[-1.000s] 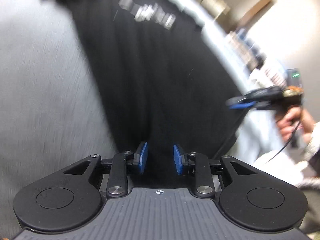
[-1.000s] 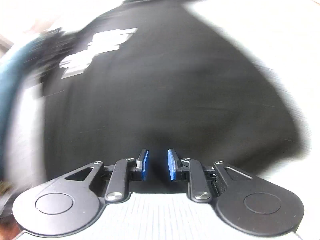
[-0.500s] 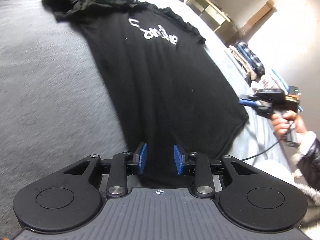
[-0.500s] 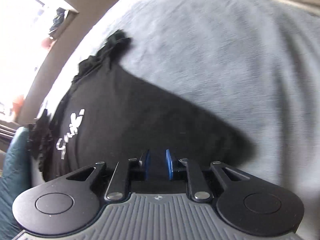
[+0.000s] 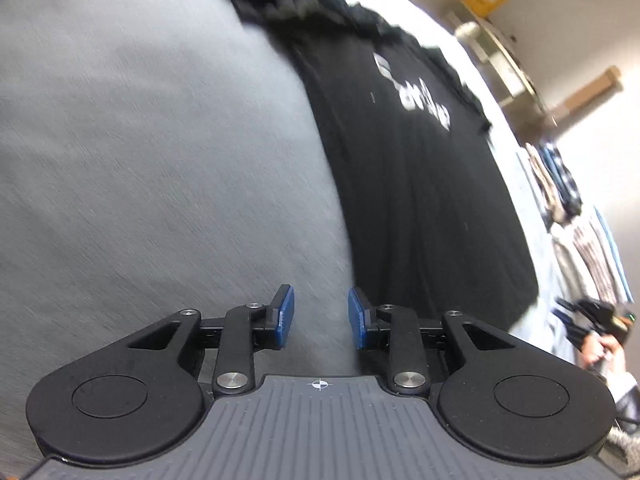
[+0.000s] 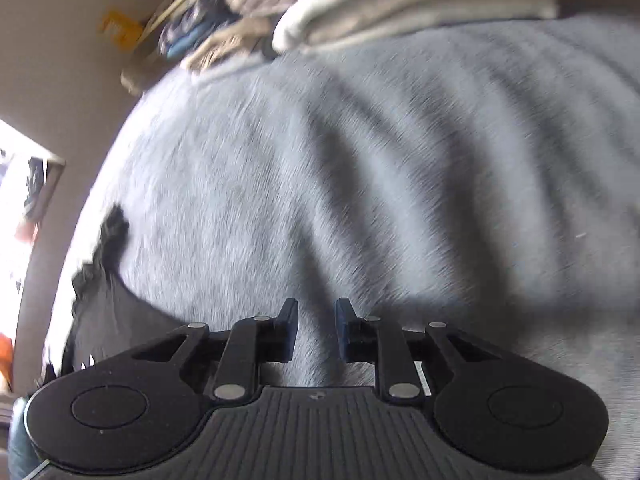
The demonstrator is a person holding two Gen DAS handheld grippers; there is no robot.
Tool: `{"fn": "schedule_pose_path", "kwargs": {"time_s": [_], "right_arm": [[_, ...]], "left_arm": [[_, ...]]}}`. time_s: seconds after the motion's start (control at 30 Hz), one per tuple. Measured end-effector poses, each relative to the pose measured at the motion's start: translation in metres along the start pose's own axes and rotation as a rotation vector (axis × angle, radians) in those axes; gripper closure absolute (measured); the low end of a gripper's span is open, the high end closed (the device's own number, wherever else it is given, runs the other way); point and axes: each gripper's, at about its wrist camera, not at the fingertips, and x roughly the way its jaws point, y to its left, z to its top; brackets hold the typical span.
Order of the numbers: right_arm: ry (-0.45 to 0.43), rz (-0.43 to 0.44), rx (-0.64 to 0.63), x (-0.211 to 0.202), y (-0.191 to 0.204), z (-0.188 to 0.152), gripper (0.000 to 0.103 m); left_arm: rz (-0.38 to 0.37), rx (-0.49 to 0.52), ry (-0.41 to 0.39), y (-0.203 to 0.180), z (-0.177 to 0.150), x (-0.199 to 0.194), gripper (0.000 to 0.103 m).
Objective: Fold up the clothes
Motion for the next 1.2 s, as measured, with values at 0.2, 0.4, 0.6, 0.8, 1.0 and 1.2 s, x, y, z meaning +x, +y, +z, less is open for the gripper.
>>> {"fn": "schedule_pose_path", "kwargs": {"time_s": [0.2,0.4,0.6,0.8,1.0,1.2], "right_arm": [[0.021,0.147,-0.061,0.007,0.050,-0.009,0.076],[0.132,0.327,-0.257,0.031,0.150,-0.042,0.076],[0.162,0.413,-0.410,0.025,0.215,-0.059,0.075],[0.122,0.387,-0.468,0.014,0.224,-0.048,0.075],[0.096,0.338,-0.488,0.015,0.212,-0.036,0.074],[0.149,0.323,-0.487,0.038,0.224,-0.043,0.074]], "left_arm": [[0.069,-0.015,-0.090,-0.006,0.031,-0.028,0.073],[0.138,0.034,-0.171,-0.027,0.062,-0.074,0.073],[0.168,0.021,-0.257,-0.044,0.076,-0.115,0.070],[0.191,0.025,-0.271,-0.042,0.069,-0.121,0.069],[0.233,0.017,-0.220,-0.037,0.087,-0.090,0.069],[0.267,0.028,-0.194,-0.040,0.133,-0.057,0.069]]}}
